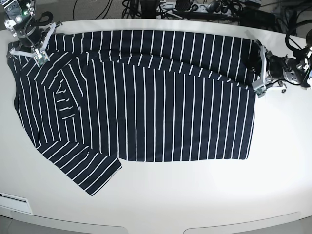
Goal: Fold the T-shirt properly
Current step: 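Drag the shirt toward the robot with both grippers, then move the left gripper to the hem and the right gripper to the sleeve, then grasp the hem edge with both grippers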
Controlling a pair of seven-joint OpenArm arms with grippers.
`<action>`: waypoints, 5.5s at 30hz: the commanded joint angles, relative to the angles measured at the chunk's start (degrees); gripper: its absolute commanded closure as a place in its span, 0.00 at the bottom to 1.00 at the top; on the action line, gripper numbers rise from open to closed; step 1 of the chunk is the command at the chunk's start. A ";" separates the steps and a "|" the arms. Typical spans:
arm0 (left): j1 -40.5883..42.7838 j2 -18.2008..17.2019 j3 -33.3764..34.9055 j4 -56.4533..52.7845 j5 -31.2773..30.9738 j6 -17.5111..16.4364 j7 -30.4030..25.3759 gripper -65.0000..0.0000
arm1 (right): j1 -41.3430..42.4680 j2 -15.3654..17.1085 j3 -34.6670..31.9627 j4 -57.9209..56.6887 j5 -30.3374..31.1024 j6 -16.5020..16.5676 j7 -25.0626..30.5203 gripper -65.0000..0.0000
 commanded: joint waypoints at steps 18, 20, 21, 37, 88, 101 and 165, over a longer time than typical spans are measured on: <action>0.39 -1.79 0.20 6.91 3.58 0.72 7.48 1.00 | -8.13 -0.31 -1.31 2.32 -6.73 -1.01 -9.57 1.00; 0.42 -2.19 0.20 6.91 3.63 0.74 7.50 1.00 | -8.11 -0.28 -1.31 2.43 -7.45 -1.25 -9.31 1.00; 0.42 -2.38 0.20 6.91 3.63 0.76 7.52 1.00 | -8.11 -0.28 -1.31 2.51 -8.39 -1.90 -9.33 1.00; -4.28 -3.89 0.20 8.02 0.61 3.65 7.50 1.00 | -8.11 -0.13 -1.31 10.38 -27.23 -13.86 -9.16 1.00; -44.76 35.39 -9.75 -61.79 -9.40 3.08 3.76 0.47 | 1.88 0.17 -1.31 19.17 -39.63 -23.58 -6.75 0.71; -44.78 36.09 -9.77 -61.77 -6.38 5.86 4.72 1.00 | 7.74 -0.02 -1.31 18.84 -27.91 -19.02 -3.58 0.71; -49.00 36.06 -9.75 -61.75 -5.92 -6.10 4.59 1.00 | 83.10 -8.98 -1.31 -73.07 39.91 37.98 -6.88 1.00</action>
